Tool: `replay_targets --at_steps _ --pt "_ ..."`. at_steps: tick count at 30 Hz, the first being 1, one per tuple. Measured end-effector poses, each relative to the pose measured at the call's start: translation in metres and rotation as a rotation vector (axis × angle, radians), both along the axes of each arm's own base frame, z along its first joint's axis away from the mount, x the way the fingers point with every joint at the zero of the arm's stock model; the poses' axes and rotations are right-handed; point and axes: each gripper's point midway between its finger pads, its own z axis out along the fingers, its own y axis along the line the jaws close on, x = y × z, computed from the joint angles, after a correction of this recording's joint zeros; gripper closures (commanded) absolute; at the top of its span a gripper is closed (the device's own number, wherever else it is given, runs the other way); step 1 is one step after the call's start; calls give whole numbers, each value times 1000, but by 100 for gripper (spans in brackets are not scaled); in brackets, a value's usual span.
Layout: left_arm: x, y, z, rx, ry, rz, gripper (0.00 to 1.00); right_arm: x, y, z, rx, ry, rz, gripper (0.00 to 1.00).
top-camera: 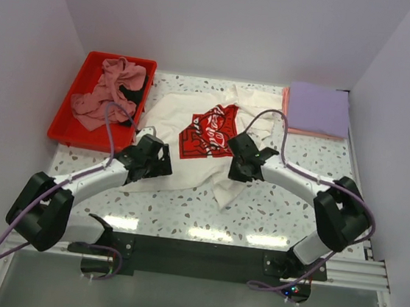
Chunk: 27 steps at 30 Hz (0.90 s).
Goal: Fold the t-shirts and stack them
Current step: Flatten the tshirt out
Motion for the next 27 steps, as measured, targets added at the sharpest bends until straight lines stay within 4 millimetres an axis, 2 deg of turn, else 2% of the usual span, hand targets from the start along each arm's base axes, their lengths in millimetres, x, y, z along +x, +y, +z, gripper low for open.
replay_targets --at_steps 3,6,8,12,14,16,17,18,19,20,21,24,27 --pt "0 1 0 0 0 3 0 -21 -25 13 -40 3 -10 100" --pt "0 1 0 0 1 4 0 -50 -59 20 -91 19 -43 100" --pt "0 1 0 0 2 5 0 -73 -81 20 -123 43 -72 100" --pt "0 2 0 -1 5 4 0 -120 -122 13 -174 113 -142 93" --pt "-1 2 -1 0 9 3 0 -141 -137 8 -190 150 -179 92" --pt "-2 2 -1 1 14 2 0 -152 -145 6 -184 163 -216 91" --pt "-2 2 -2 2 15 2 0 -156 -148 5 -181 169 -232 86" --pt "-3 2 -2 3 17 2 0 -160 -150 5 -180 173 -248 77" --pt "-3 2 -1 3 17 2 0 -162 -152 6 -178 174 -260 63" --pt "-3 3 -1 4 18 3 0 -163 -152 7 -175 173 -269 26" --pt "-4 3 -1 4 18 3 0 -163 -153 8 -180 173 -278 4" --pt "-4 3 2 1 12 3 0 -160 -158 16 -229 176 -265 1" --pt "0 1 8 -7 -2 2 0 -138 -150 34 -249 128 -236 1"
